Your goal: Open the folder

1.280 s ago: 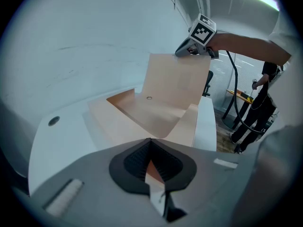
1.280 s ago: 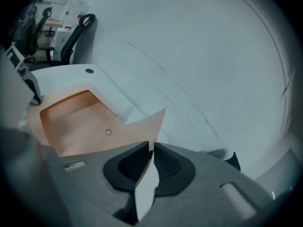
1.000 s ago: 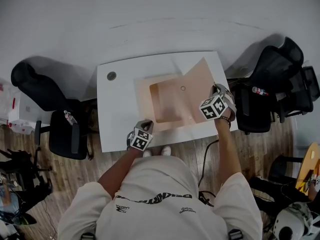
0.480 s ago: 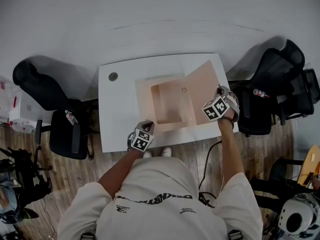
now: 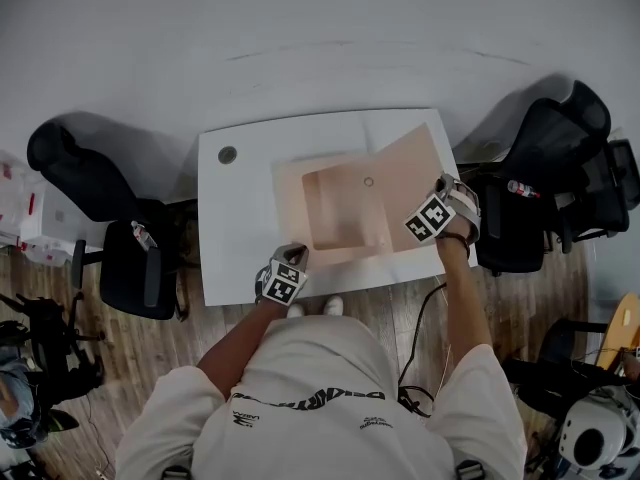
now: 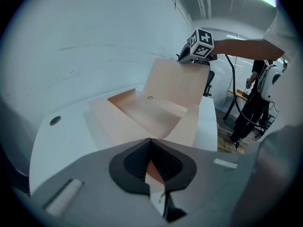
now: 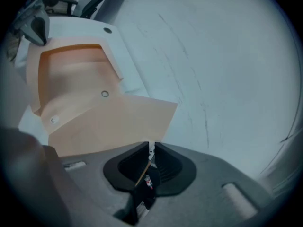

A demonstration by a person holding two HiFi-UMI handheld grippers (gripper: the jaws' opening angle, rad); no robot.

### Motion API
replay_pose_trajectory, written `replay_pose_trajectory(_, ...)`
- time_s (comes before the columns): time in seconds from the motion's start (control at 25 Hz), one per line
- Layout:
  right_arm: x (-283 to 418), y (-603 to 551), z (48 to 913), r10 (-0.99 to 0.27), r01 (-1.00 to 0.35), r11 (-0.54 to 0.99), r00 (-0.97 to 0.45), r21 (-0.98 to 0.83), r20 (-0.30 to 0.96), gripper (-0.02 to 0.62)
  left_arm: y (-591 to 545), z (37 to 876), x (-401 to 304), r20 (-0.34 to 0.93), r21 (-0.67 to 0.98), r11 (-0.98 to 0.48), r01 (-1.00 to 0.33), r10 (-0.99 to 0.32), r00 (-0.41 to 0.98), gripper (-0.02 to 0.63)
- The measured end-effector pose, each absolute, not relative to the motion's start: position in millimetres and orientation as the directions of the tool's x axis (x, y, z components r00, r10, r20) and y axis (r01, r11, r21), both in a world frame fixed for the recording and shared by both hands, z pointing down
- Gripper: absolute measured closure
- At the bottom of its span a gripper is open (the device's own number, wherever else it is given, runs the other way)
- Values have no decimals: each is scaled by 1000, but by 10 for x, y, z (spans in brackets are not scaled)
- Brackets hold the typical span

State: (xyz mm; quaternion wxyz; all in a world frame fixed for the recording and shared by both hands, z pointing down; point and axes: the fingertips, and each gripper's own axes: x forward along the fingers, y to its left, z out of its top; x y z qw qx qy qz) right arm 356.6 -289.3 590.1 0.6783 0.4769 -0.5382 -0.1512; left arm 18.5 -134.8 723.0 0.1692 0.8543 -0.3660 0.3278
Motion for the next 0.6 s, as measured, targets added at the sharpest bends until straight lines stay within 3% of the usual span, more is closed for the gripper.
replay_pose_trajectory(0.12,3599,-2868,5996,-711,-251,528,392,812,583,552,-1342,7231,179,681,55,-669,-741,-518,518,607)
replay_pose_trajectory(0.24,3594,-2835,6109,-710,-225,547,387,806,589,591,-1345,7228,177,683,51,-667,-743,-520,513,607)
replay_pose_trajectory(0.6,3601,-2799,6241,-686,-283,557,373,781,625,597,-1350,7238,175,683,50,-660,-749,-525,508,607)
